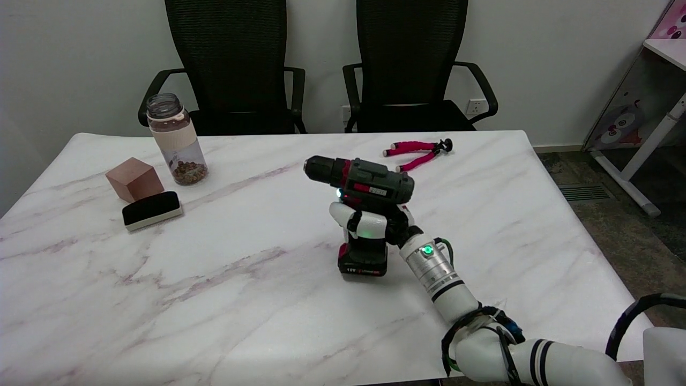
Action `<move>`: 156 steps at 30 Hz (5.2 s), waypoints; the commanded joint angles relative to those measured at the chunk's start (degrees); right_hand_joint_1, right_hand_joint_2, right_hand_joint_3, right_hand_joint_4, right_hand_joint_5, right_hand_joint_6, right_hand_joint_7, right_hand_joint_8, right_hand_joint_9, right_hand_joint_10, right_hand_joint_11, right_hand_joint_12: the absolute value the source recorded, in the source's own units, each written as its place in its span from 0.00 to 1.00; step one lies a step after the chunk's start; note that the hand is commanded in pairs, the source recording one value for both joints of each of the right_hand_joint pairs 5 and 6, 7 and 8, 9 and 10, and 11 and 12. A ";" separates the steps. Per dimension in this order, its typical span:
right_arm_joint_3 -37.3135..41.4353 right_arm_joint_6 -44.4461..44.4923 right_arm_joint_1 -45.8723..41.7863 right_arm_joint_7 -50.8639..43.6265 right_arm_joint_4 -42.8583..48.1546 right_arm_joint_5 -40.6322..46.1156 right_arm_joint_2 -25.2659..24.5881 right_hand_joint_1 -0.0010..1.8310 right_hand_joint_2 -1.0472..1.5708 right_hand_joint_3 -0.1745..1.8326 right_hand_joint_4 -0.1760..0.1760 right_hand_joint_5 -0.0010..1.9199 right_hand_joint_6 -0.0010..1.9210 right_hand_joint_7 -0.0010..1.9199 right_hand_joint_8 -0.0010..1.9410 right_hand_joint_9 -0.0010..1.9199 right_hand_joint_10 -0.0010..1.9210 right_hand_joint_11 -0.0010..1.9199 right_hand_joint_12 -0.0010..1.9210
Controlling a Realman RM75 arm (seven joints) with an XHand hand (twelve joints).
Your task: Pick up the power screwdriver.
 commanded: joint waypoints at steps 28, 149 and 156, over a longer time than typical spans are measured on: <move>0.25 -9.19 10.13 0.52 -1.84 -0.03 0.41 0.50 0.64 0.48 1.00 0.89 0.89 0.89 0.88 1.00 1.00 1.00 1.00; 1.92 -5.43 12.14 -0.27 0.41 3.92 -1.52 0.49 0.81 0.47 1.00 0.75 0.75 0.75 0.74 0.70 0.70 0.68 0.68; 1.83 -5.52 12.31 -0.36 0.46 4.54 -1.52 0.49 0.84 0.47 1.00 0.75 0.75 0.75 0.74 0.70 0.70 0.67 0.67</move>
